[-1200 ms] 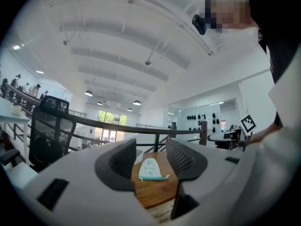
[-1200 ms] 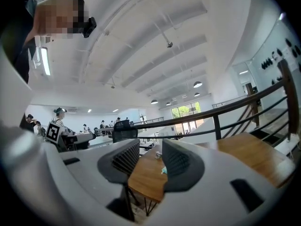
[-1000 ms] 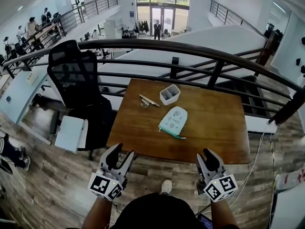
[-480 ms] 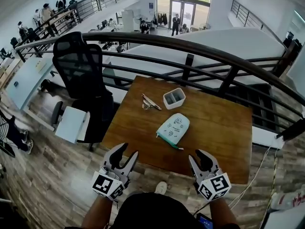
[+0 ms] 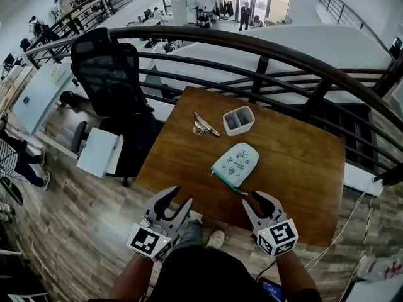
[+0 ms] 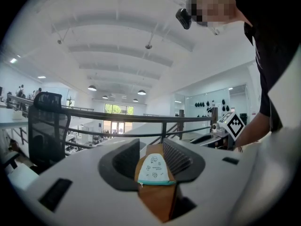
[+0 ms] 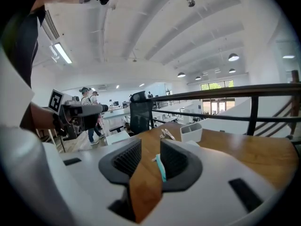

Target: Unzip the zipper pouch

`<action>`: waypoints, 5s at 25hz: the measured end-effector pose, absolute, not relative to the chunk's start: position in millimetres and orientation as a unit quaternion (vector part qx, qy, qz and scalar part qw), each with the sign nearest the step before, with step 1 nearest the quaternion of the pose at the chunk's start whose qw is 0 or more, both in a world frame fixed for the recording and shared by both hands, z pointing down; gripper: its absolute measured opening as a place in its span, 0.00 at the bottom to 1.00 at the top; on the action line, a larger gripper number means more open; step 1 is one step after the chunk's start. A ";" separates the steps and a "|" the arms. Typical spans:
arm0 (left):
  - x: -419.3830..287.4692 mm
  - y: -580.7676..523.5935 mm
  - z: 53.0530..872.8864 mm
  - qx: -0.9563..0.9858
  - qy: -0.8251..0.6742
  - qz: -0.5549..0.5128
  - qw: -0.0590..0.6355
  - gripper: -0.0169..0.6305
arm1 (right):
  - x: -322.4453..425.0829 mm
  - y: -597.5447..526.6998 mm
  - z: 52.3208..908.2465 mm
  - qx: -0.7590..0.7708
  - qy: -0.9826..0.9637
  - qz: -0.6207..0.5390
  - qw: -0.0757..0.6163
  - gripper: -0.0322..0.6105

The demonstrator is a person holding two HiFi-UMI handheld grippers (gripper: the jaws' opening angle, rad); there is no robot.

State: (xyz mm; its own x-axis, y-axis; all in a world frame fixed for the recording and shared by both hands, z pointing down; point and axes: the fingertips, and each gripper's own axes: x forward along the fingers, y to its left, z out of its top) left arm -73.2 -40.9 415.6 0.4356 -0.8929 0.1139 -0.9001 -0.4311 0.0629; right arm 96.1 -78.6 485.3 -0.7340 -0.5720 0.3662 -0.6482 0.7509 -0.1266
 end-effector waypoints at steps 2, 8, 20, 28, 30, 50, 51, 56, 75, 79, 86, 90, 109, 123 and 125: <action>-77.1 -46.9 422.4 0.843 -0.532 0.041 0.068 0.27 | 88.7 -84.0 493.9 0.323 -0.923 0.124 0.167 0.24; -86.7 -66.5 434.9 0.845 -0.526 0.050 0.075 0.27 | 67.9 -101.6 527.6 0.307 -0.918 0.121 0.221 0.24; -115.0 -110.9 449.4 0.856 -0.506 0.061 0.087 0.27 | 27.2 -135.5 610.2 0.258 -0.890 0.121 0.356 0.24; -136.5 -130.2 464.8 0.854 -0.504 0.075 0.107 0.27 | 18.8 -148.3 646.4 0.239 -0.864 0.141 0.421 0.29; -139.5 -132.7 472.9 0.854 -0.500 0.082 0.115 0.27 | 17.4 -149.5 655.4 0.233 -0.859 0.146 0.432 0.30; -137.8 -180.8 520.0 0.884 -0.424 0.128 0.148 0.26 | 12.9 -148.9 688.9 0.208 -0.816 0.181 0.508 0.16; -134.3 -182.7 522.6 0.887 -0.416 0.133 0.148 0.26 | 13.4 -148.3 687.5 0.207 -0.816 0.181 0.508 0.13; -115.5 -189.2 535.2 0.905 -0.368 0.152 0.147 0.26 | 16.8 -147.1 673.3 0.200 -0.826 0.180 0.495 0.11; -56.0 -194.4 546.7 0.962 -0.166 0.184 0.114 0.26 | 13.4 -166.6 557.2 0.164 -0.885 0.168 0.403 0.11; -45.4 -194.8 552.4 0.963 -0.144 0.212 0.080 0.26 | 17.2 -177.3 534.6 0.173 -0.894 0.161 0.381 0.11; -2.4 -206.5 543.9 0.967 -0.125 0.221 0.016 0.30 | 39.9 -185.2 524.8 0.171 -0.904 0.159 0.359 0.11; 26.1 -206.8 534.7 0.969 -0.106 0.222 0.002 0.33 | 56.1 -184.0 522.4 0.159 -0.907 0.164 0.355 0.11; 74.1 -200.2 521.9 0.961 -0.129 0.242 0.026 0.11 | 104.1 -208.3 509.7 0.229 -0.912 0.138 0.310 0.18; 74.0 -197.1 520.4 0.949 -0.174 0.258 0.050 0.09 | 93.9 -185.3 501.2 0.229 -0.911 0.234 0.249 0.17; 76.3 -194.5 520.6 0.949 -0.173 0.260 0.049 0.09 | 92.4 -183.5 503.7 0.228 -0.908 0.263 0.233 0.17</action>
